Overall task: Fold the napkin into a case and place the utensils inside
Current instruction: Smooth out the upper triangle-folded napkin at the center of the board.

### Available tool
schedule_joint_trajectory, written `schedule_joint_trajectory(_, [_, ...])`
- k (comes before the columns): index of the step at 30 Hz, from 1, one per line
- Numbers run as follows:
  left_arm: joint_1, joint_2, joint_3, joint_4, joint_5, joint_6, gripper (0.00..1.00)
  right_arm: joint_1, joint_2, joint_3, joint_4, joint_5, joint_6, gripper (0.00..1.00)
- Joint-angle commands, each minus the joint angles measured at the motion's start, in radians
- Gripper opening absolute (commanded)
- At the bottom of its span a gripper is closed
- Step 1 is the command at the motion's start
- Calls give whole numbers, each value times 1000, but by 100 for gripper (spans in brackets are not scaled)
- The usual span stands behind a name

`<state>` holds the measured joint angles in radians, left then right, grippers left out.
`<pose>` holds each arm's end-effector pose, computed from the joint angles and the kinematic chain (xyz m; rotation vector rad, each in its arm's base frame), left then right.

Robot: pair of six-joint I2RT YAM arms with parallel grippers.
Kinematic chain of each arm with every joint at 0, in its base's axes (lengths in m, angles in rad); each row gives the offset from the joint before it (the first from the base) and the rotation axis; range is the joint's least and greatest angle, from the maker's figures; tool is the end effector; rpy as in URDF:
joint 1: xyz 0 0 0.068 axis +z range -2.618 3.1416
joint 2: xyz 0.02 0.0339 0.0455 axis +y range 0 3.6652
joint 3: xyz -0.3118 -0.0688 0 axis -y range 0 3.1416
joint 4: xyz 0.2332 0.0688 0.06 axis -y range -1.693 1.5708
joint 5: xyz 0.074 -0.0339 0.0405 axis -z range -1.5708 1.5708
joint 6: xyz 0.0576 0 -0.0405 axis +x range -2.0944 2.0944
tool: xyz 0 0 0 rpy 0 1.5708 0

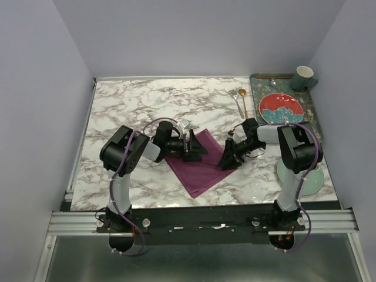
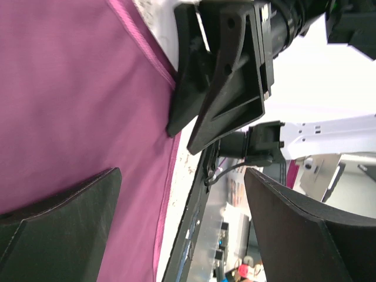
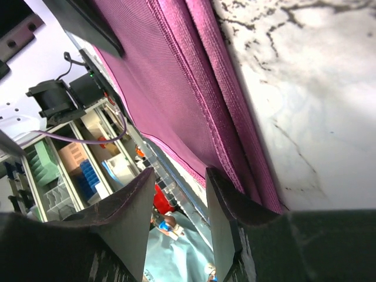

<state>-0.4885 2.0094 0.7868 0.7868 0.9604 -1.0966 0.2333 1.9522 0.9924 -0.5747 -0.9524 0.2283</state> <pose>0.3182 -0.2225 0.1519 0.0395 2.3889 -1.8585 0.3033 0.1203 0.1390 0.0314 -2.6434 -1.3383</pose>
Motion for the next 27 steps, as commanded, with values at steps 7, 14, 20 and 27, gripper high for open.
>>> schedule_joint_trajectory(7, [194,-70,-69,-248,49,243,99,-8,51,-15,-4,190,-41,49])
schedule_joint_trajectory(14, [281,-98,-52,-402,64,366,99,-8,50,-12,-2,182,-58,49])
schedule_joint_trajectory(20, [265,-188,-21,-391,87,346,99,-3,-15,5,1,92,-81,52])
schedule_joint_trajectory(27, [248,-359,159,-940,-99,883,99,3,-199,41,-56,53,-141,54])
